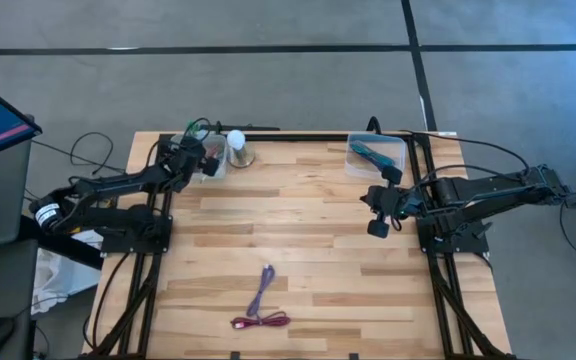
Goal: Pick & Place USB Port
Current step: Put the light blue charger cable into the gray bin, then put the purple charger cable into the gray bin
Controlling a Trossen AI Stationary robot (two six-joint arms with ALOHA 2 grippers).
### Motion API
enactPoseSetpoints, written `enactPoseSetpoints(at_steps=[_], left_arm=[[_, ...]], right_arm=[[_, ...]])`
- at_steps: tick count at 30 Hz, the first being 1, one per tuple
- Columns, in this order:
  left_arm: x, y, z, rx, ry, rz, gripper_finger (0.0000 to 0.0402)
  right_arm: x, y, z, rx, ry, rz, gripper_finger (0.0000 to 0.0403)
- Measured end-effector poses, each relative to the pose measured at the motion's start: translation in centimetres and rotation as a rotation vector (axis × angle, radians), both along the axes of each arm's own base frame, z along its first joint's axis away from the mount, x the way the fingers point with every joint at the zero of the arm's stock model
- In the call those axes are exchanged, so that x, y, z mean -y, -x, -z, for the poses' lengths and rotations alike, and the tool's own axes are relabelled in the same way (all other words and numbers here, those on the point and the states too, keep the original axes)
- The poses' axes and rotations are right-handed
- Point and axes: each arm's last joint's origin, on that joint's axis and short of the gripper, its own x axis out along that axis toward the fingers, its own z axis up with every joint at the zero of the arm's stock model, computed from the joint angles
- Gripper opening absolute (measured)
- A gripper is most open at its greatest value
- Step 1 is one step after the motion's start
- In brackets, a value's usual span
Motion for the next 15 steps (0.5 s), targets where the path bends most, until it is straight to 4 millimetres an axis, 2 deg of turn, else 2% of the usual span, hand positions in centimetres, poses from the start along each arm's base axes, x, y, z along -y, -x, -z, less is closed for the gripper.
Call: enactPoseSetpoints(at_steps=[9, 15], left_arm=[[-0.2, -1.1, -1.3, 0.119, -0.113, 0.044, 0.0117], [2.0, -3.3, -2.0, 0.307, 0.005, 0.433, 0.0122]], right_arm=[[0.0, 0.0, 0.0, 0.000, 0.000, -0.001, 0.0000], [0.0, 0.0, 0.0, -0.001, 0.002, -0.002, 0.0000]])
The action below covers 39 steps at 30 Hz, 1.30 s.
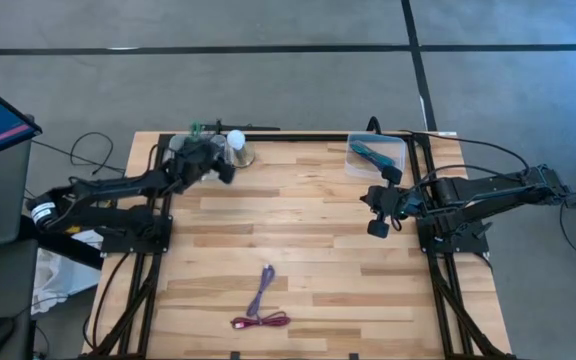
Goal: Pick & Place USB Port
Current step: Put the purple charger cable into the gray bin
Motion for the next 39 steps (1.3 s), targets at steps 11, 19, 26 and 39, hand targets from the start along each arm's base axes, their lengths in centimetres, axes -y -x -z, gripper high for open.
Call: enactPoseSetpoints(at_steps=[11, 19, 26, 39], left_arm=[[8.4, -3.3, -0.4, 0.231, 0.369, 0.597, 0.0098], [15.3, -4.3, 0.6, 0.294, 0.667, 0.712, 0.0110], [17.6, -4.8, -2.0, 0.535, 0.590, 0.918, 0.0111], [18.0, -5.8, -5.0, 0.705, 0.602, 0.849, 0.0087]], right_arm=[[0.0, 0.0, 0.0, 0.004, 0.000, 0.000, 0.0000], [0.0, -0.2, -0.2, 0.027, -0.003, 0.000, 0.0000], [-0.1, -0.6, -0.5, 0.080, -0.011, 0.000, 0.0000], [-0.1, -0.5, -0.5, 0.079, -0.011, 0.001, 0.0000]])
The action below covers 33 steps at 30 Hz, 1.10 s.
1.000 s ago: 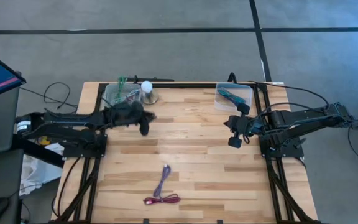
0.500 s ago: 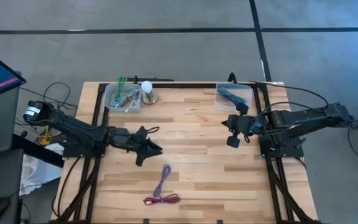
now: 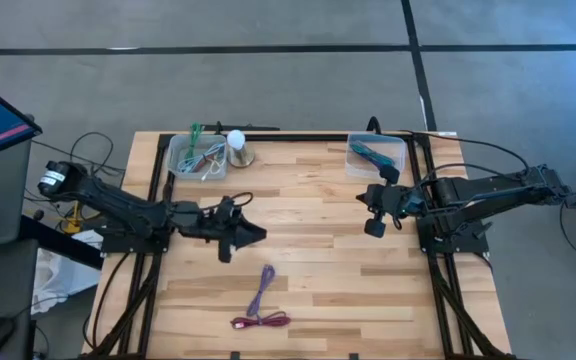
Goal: Pick & Place USB Port
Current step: Put the purple charger cable into the gray bin
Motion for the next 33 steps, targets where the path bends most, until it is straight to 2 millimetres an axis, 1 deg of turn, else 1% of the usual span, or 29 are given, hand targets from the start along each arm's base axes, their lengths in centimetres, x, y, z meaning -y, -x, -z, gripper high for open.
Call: enactPoseSetpoints(at_steps=[4, 7, 10, 13, 15, 18, 22, 25, 27, 30, 33], left_arm=[[1.1, -1.4, -1.4, -0.099, -0.056, -0.046, 0.0057], [1.7, -2.6, -2.0, -0.196, -0.074, -0.064, 0.0032], [2.2, -3.9, -2.4, -0.247, -0.034, -0.075, 0.0009], [2.6, -5.0, -2.6, -0.282, 0.044, -0.090, 0.0005], [2.7, -5.4, -1.8, -0.370, 0.077, -0.109, 0.0005], [2.7, -5.5, 0.0, -0.546, 0.151, -0.156, 0.0004], [3.3, -5.6, 2.5, -0.751, 0.333, -0.135, 0.0004], [4.3, -5.8, 3.7, -0.851, 0.484, -0.076, 0.0004], [5.3, -5.9, 4.5, -0.916, 0.545, -0.049, 0.0004], [6.6, -6.0, 5.6, -0.977, 0.597, -0.066, 0.0004], [7.5, -6.6, 6.4, -1.008, 0.608, -0.076, 0.0003]], right_arm=[[0.0, 0.0, 0.0, -0.003, 0.000, 0.001, 0.0000], [0.0, 0.1, 0.1, -0.015, 0.001, 0.000, 0.0000], [0.0, 0.2, 0.2, -0.029, 0.002, 0.002, 0.0000], [0.0, 0.3, 0.3, -0.045, 0.004, 0.002, 0.0000], [0.0, 0.3, 0.3, -0.047, 0.005, 0.002, 0.0000], [0.0, 0.4, 0.4, -0.052, 0.005, 0.002, 0.0000], [0.1, 0.4, 0.4, -0.060, 0.006, 0.002, 0.0000], [0.1, 0.4, 0.4, -0.063, 0.007, 0.002, 0.0000], [0.1, 0.5, 0.5, -0.071, 0.008, 0.002, 0.0000], [0.1, 0.5, 0.5, -0.074, 0.008, 0.002, 0.0000], [0.1, 0.5, 0.5, -0.077, 0.009, 0.002, 0.0000]])
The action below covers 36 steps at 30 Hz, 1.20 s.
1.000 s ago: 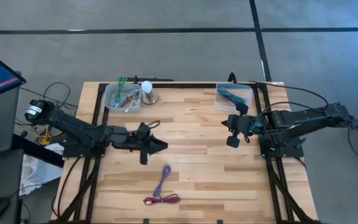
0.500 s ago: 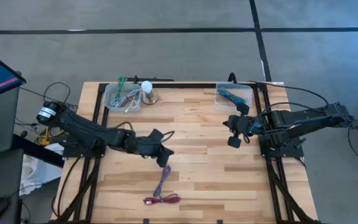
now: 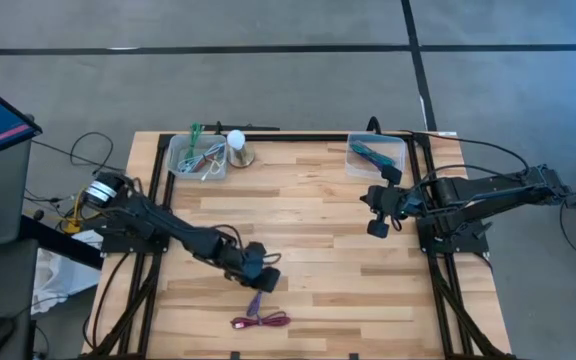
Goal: Pick & Place USB Port
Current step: Put the purple charger cable into the gray bin
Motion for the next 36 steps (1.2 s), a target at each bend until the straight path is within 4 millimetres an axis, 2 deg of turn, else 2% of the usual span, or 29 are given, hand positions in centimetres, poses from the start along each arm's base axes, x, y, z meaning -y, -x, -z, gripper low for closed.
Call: enactPoseSetpoints(at_steps=[8, 11, 16, 20, 27, 31, 36], left_arm=[[1.7, -3.3, -0.3, -0.042, 0.006, 0.035, 0.0003], [1.8, -3.1, -1.1, -0.170, -0.021, 0.079, 0.0002], [0.9, -1.4, -3.4, -0.428, -0.093, 0.073, 0.0002], [0.5, -1.7, -4.7, -0.387, -0.123, 0.015, 0.0002], [-0.3, -2.0, -4.5, -0.386, -0.138, -0.015, 0.0011], [-0.7, -2.3, -4.2, -0.381, -0.161, 0.007, 0.0041], [-1.3, -2.4, -3.5, -0.370, -0.185, -0.014, 0.0086]], right_arm=[[0.0, 0.1, 0.1, -0.009, 0.001, 0.000, 0.0000], [0.0, 0.1, 0.1, -0.017, 0.002, 0.000, 0.0000], [0.0, 0.2, 0.1, -0.025, 0.003, 0.000, 0.0000], [0.0, 0.3, 0.2, -0.040, 0.005, 0.000, 0.0000], [0.1, 0.5, 0.4, -0.071, 0.009, 0.000, 0.0000], [0.1, 0.5, 0.7, -0.064, 0.005, 0.005, 0.0000], [0.1, 0.7, 2.7, -0.110, 0.013, 0.004, 0.0000]])
